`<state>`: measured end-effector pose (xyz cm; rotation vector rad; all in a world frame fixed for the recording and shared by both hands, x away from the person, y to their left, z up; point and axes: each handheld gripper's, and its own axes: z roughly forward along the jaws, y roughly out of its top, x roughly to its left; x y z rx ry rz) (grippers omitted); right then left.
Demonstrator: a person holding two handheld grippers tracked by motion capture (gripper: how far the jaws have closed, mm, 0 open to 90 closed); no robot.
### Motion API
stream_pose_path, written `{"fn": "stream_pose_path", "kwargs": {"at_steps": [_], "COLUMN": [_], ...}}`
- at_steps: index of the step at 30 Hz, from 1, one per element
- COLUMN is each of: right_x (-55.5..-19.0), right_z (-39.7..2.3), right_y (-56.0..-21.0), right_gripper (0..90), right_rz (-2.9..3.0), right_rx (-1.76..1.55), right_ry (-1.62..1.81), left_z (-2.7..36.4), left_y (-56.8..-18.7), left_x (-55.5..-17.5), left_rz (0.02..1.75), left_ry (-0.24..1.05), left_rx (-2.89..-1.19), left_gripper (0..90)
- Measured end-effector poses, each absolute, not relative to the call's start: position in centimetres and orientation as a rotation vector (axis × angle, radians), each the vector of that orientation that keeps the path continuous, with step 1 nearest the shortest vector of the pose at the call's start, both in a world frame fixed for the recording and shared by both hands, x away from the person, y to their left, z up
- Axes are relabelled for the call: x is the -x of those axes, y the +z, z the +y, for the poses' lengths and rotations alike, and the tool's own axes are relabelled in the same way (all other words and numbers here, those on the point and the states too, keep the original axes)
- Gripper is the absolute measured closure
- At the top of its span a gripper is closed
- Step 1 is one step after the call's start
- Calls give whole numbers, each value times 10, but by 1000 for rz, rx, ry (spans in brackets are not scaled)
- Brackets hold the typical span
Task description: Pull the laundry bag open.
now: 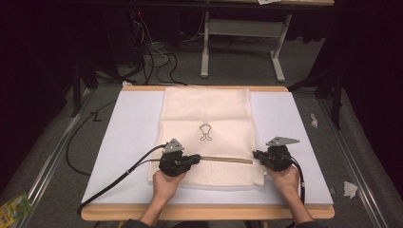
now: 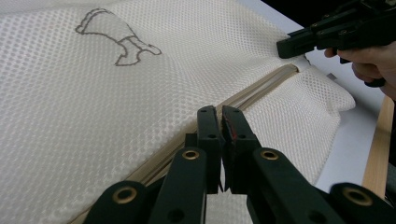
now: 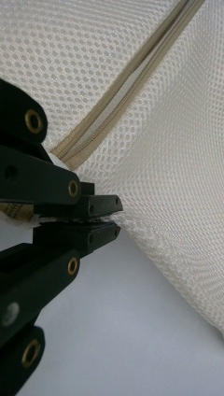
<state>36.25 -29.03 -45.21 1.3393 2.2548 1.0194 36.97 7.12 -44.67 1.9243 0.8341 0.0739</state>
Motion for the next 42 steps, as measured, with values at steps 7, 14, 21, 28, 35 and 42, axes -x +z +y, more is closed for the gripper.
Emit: {"fn": "stream_pose_path", "kwargs": {"at_steps": [7, 14, 21, 28, 35, 42], "right_x": [-363, -363, -363, -363, -363, -363], "right_z": [-290, -290, -290, -290, -290, -290], "right_y": [-452, -452, -452, -452, -453, -453], "right_gripper": [882, 882, 882, 882, 882, 882], "right_rz": [2256, 2253, 2249, 2241, 2241, 2240], "right_rx": [-1340, -1339, -1340, -1341, -1342, -1348], "right_ry": [1019, 1020, 1025, 1032, 1027, 1025], "left_z": [80, 86, 95, 102, 108, 114], "left_y": [-446, -445, -446, -445, -443, -443], "left_x": [-369, -368, -367, -366, -366, -365], "left_rz": [837, 838, 849, 860, 870, 879], "left_ry": [76, 98, 106, 118, 130, 133], "left_rx": [-1916, -1912, -1900, -1887, -1879, -1872], "left_gripper": [869, 869, 869, 869, 869, 869]}}
